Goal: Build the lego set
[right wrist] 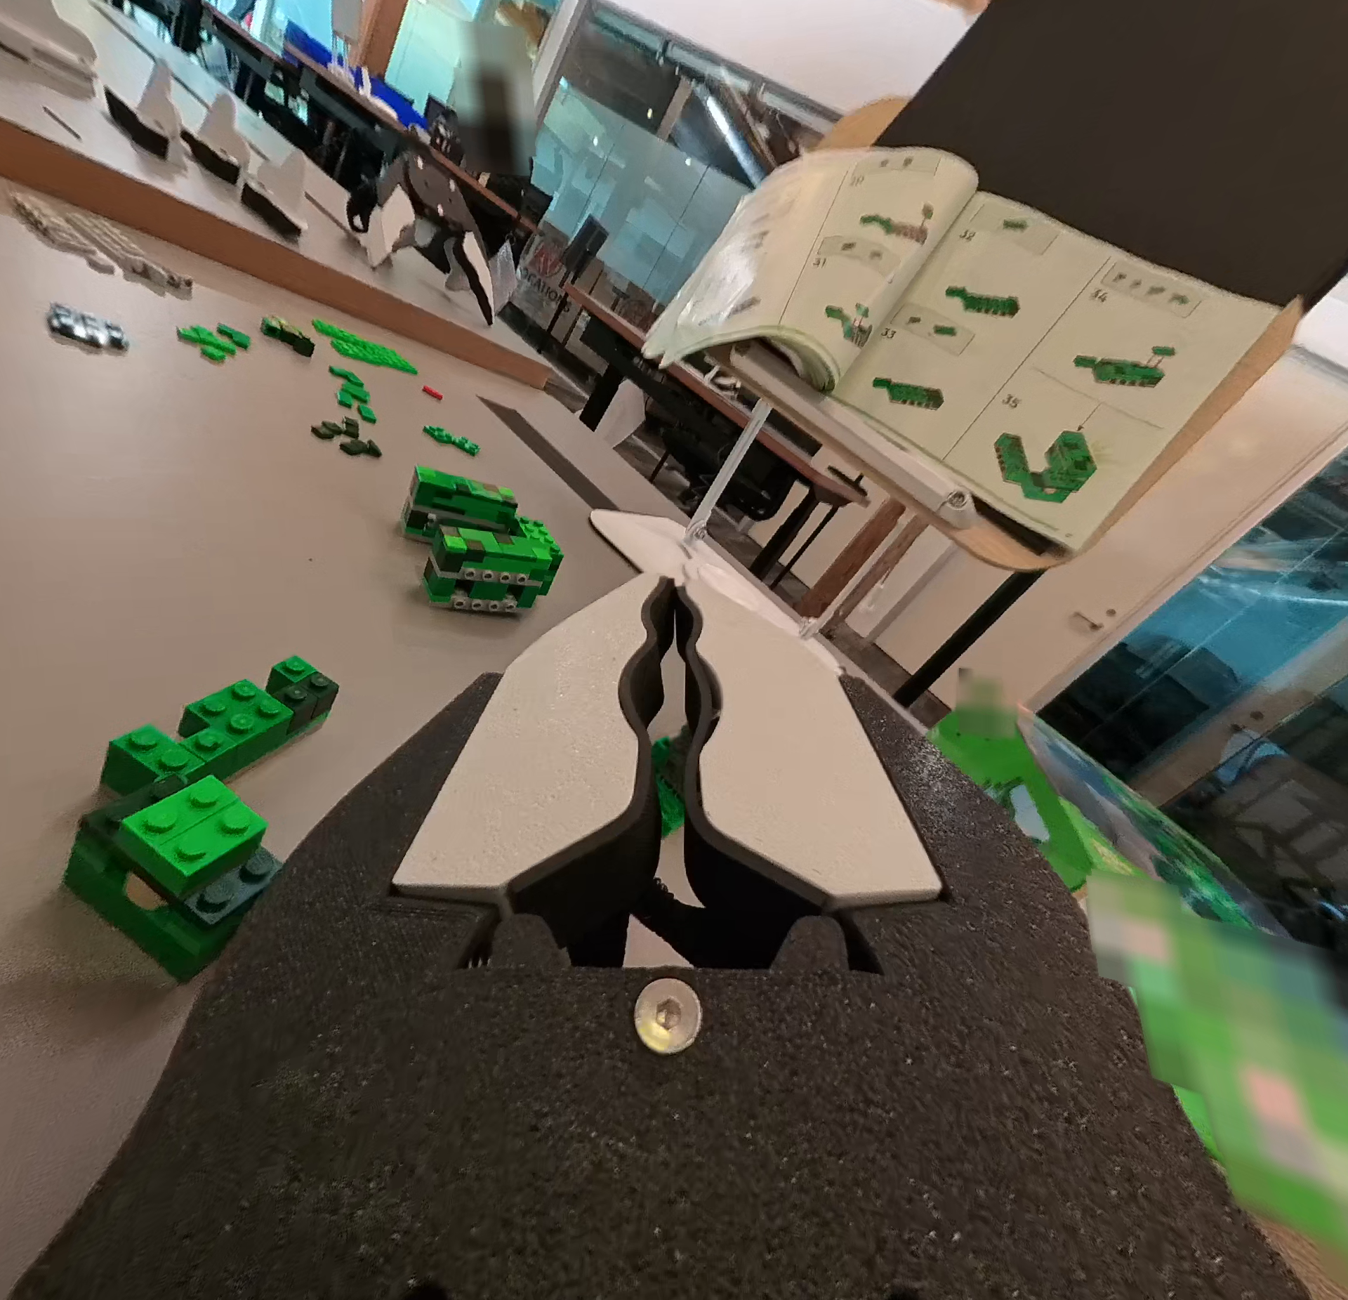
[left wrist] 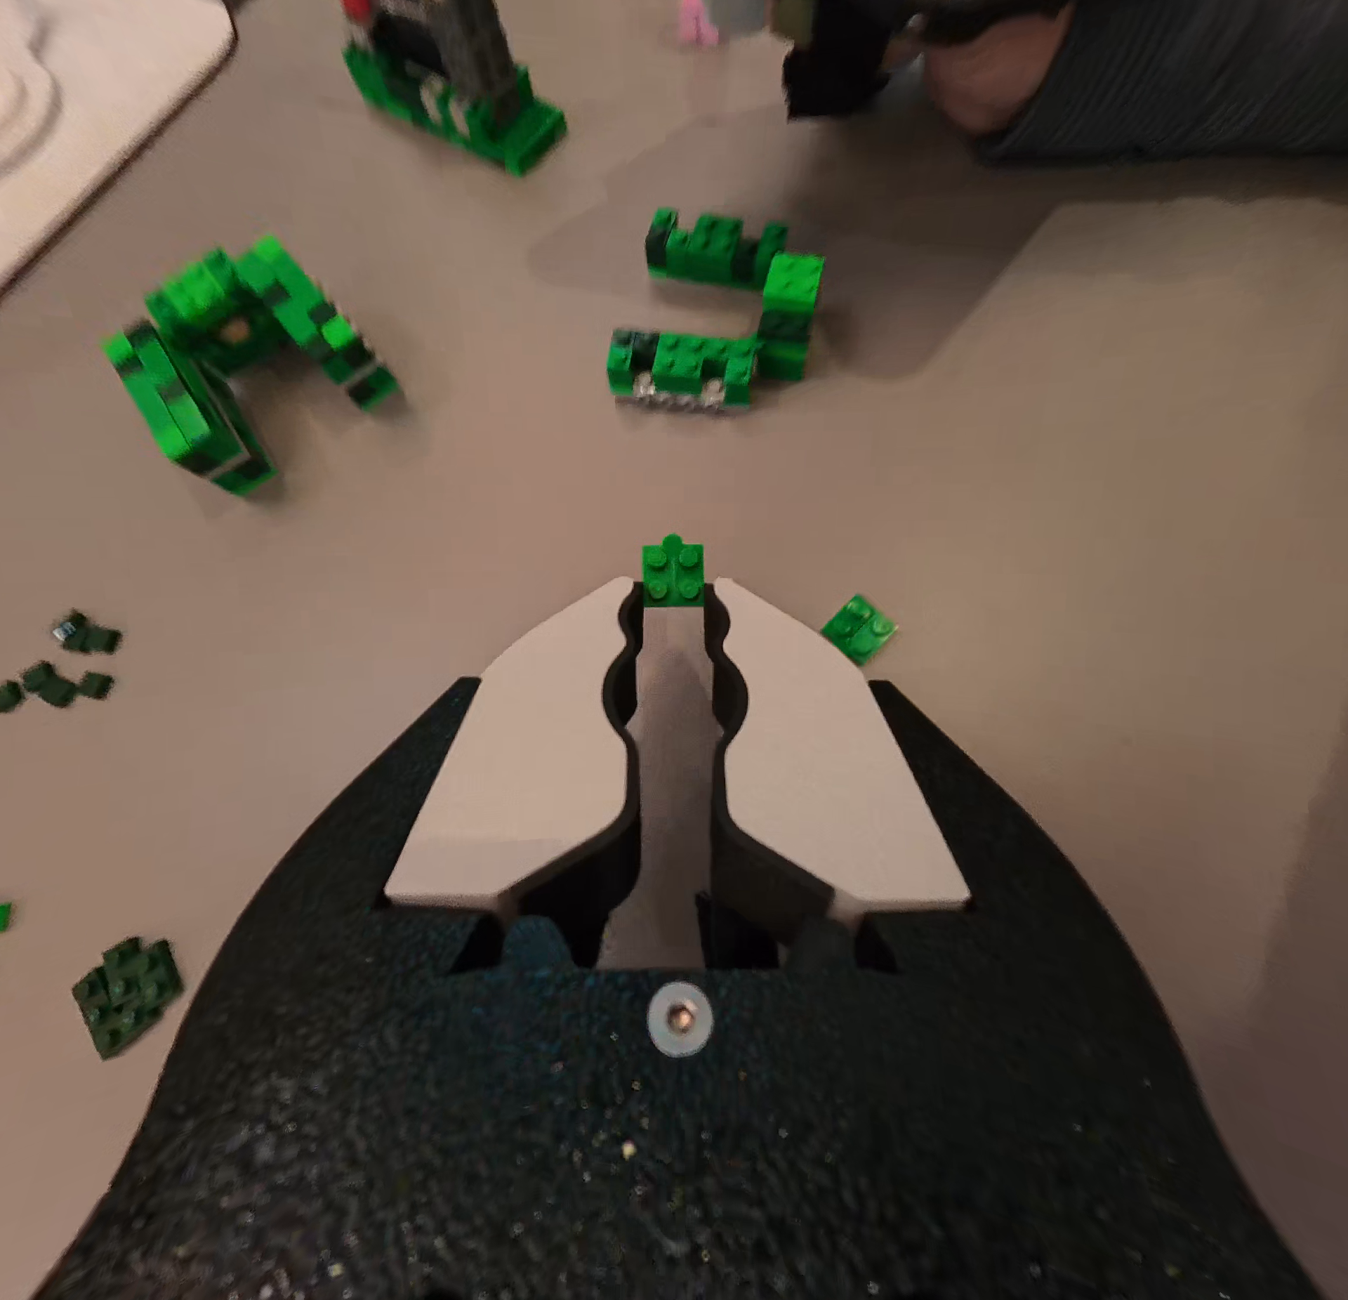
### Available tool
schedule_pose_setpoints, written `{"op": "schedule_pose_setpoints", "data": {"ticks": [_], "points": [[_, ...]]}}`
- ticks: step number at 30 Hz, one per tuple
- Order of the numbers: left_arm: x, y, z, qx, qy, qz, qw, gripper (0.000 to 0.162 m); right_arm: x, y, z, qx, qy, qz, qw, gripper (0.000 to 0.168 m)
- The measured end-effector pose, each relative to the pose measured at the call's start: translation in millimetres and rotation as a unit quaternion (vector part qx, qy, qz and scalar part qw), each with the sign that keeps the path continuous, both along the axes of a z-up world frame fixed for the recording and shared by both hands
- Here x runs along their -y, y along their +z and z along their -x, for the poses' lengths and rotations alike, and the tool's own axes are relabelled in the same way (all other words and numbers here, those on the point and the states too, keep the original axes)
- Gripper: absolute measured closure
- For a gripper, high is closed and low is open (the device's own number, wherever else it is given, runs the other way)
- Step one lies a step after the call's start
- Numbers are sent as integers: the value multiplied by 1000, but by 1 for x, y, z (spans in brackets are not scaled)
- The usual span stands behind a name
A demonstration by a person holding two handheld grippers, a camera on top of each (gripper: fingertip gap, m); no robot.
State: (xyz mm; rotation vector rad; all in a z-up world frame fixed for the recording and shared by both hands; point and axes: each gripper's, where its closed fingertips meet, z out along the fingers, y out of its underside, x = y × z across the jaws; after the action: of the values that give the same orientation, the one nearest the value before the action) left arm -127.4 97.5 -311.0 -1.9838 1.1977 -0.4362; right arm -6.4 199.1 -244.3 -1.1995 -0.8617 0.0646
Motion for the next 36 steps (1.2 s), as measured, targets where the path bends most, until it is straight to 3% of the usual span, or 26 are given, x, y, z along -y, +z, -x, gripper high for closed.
{"op": "schedule_pose_setpoints", "data": {"ticks": [1,5,9,14,17,19,24,28,31,36], "points": [[1,7,-4,5,-4,-23,1000,147,3,4,0,-6,4,-10,1000,168],[-5,33,-13,3,2,-138,990,147,34,7,21,-41,92,51,994,168],[-6,46,-23,-6,-1,-215,977,147,88,0,61,-69,248,229,939,165],[-4,54,-33,-8,-8,-265,964,147,100,2,72,-99,264,330,901,149],[-4,54,-35,-10,-10,-262,965,147,104,-1,73,-137,287,394,862,149],[-5,53,-33,-12,-7,-254,967,147,101,-3,71,-154,288,407,853,150],[-4,56,-29,21,-1,-232,972,147,98,-5,68,-155,282,411,853,151],[5,40,-28,25,-18,-144,989,147,92,-10,65,-126,255,375,882,153],[11,23,-22,21,10,-38,999,147,93,-20,64,-67,242,349,903,155],[5,-4,12,-16,110,46,993,147,96,-43,67,89,189,263,942,164]]}}
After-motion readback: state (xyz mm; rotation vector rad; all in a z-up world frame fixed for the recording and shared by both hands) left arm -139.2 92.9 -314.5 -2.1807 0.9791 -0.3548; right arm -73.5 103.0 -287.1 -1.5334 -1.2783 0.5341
